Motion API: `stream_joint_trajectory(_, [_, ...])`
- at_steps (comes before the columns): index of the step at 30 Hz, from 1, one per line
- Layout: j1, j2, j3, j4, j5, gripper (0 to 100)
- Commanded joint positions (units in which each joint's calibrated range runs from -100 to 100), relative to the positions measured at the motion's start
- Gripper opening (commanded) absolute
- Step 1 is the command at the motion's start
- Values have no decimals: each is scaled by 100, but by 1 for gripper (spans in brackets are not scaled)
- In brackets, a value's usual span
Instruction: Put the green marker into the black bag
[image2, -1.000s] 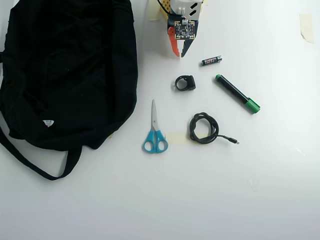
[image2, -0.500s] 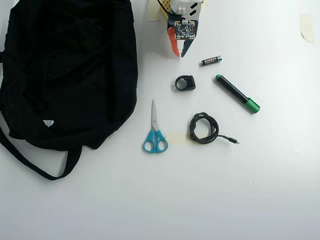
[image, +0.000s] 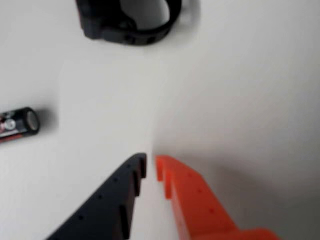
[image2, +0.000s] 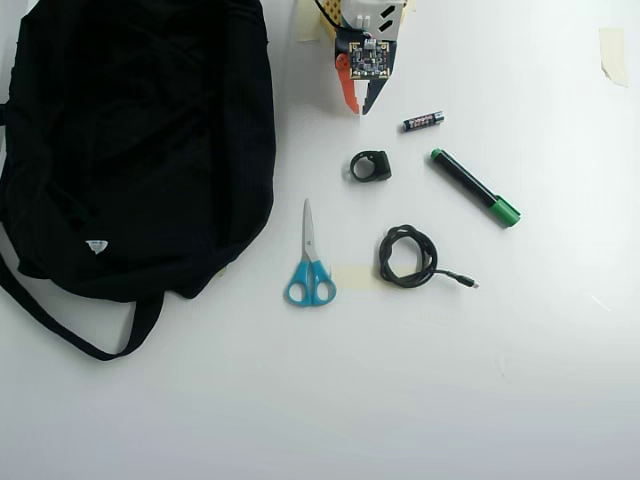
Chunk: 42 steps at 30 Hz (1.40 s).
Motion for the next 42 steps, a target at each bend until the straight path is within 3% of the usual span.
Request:
stream_joint_trajectory(1, [-28, -50, 133, 138, -10, 2])
stream_joint_trajectory(16, [-28, -33, 133, 112, -10, 2])
stream_joint_trajectory(32, [-80, 58, -910, -1499, -10, 2])
stream_joint_trajectory(42, [-207, 1892, -2563, -2601, -10, 2])
